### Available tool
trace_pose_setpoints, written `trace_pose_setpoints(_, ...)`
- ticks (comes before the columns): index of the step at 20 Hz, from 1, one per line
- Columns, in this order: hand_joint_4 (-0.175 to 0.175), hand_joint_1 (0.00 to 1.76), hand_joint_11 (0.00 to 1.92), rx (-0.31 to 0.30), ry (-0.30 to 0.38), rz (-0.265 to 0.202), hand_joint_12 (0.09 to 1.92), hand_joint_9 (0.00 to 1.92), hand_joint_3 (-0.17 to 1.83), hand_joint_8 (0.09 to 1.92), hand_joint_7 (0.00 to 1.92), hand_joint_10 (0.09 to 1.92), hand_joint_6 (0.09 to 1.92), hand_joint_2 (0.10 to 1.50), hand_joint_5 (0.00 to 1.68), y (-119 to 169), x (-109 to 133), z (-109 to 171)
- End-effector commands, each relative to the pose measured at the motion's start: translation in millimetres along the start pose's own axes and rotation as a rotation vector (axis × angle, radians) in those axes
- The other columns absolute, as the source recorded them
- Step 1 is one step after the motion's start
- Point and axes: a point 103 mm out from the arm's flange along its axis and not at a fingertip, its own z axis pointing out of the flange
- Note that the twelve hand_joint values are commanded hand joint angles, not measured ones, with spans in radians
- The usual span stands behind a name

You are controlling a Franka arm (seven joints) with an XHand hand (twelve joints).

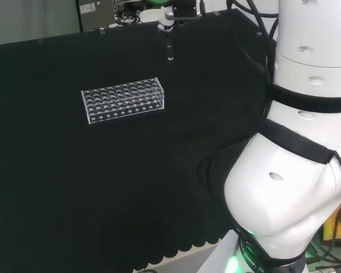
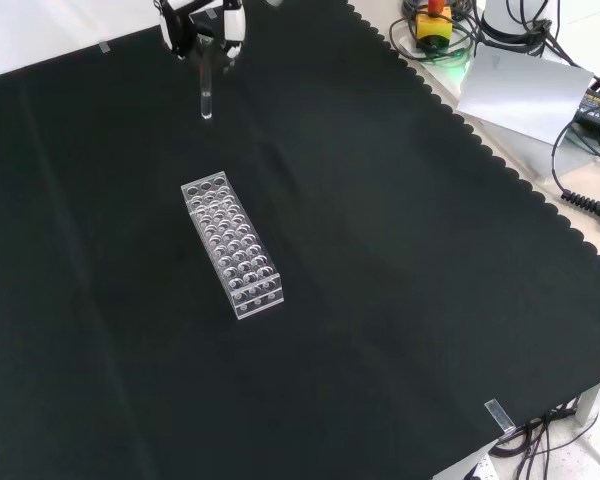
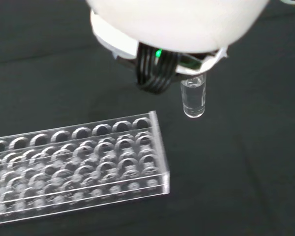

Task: Put the test tube back in the rack.

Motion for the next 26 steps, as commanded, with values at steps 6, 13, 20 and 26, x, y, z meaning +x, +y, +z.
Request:
trace_pose_setpoints(6, -0.175, 1.33, 1.14, 0.033, 0.033, -0.081, 1.02, 1.57, 0.85, 0.61, 1.39, 0.69, 0.6, 0.52, 1.34, 8, 43, 23)
trace_pose_setpoints(13, -0.175, 1.33, 1.14, 0.069, 0.041, -0.087, 1.02, 1.57, 0.85, 0.61, 1.39, 0.69, 0.6, 0.52, 1.34, 17, 47, 46)
trace_pose_setpoints(20, -0.175, 1.33, 1.13, 0.092, 0.05, -0.088, 1.03, 1.57, 0.85, 0.61, 1.39, 0.69, 0.6, 0.52, 1.34, 30, 49, 59)
trace_pose_setpoints(26, -0.175, 1.33, 1.13, 0.107, 0.049, -0.086, 1.03, 1.57, 0.85, 0.61, 1.39, 0.69, 0.6, 0.52, 1.34, 40, 51, 66)
